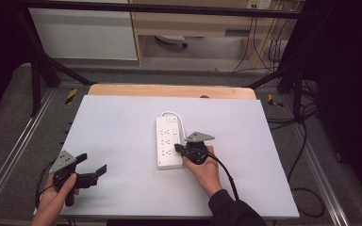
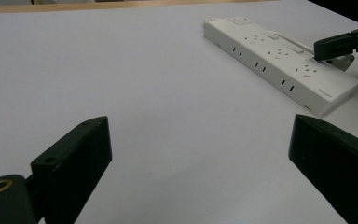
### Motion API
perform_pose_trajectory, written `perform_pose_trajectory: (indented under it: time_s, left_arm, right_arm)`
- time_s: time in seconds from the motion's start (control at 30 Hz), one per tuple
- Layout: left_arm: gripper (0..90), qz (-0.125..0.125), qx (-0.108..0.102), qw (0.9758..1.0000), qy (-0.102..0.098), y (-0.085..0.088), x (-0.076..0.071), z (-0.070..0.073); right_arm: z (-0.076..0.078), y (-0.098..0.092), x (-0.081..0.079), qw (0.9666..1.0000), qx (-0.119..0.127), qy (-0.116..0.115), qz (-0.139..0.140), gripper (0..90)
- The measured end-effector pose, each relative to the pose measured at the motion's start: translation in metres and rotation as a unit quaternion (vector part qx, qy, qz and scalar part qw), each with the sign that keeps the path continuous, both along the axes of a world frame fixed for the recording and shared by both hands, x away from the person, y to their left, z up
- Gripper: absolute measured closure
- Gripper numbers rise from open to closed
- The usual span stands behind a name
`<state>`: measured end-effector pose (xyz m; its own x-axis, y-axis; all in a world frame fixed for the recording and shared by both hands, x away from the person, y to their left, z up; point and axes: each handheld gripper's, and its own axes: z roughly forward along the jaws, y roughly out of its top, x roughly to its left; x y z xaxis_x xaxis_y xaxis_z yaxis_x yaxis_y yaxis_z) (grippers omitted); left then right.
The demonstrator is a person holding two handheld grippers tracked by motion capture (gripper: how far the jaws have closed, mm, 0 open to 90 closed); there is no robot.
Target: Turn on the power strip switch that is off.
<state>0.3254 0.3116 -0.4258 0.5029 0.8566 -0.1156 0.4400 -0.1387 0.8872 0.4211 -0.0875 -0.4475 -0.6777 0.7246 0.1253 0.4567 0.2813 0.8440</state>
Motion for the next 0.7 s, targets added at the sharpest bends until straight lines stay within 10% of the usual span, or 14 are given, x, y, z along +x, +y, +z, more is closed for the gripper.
perform_pose_trajectory:
  time_s: [0.7]
  left_arm:
    - [5.9, 0.000, 0.001, 1.0000, 0.002, -0.0001, 0.0000, -0.0002]
  right_arm:
    - [-0.0006, -0.0010, 0.0019, 1.0000, 0.003, 0.002, 0.000, 90.0]
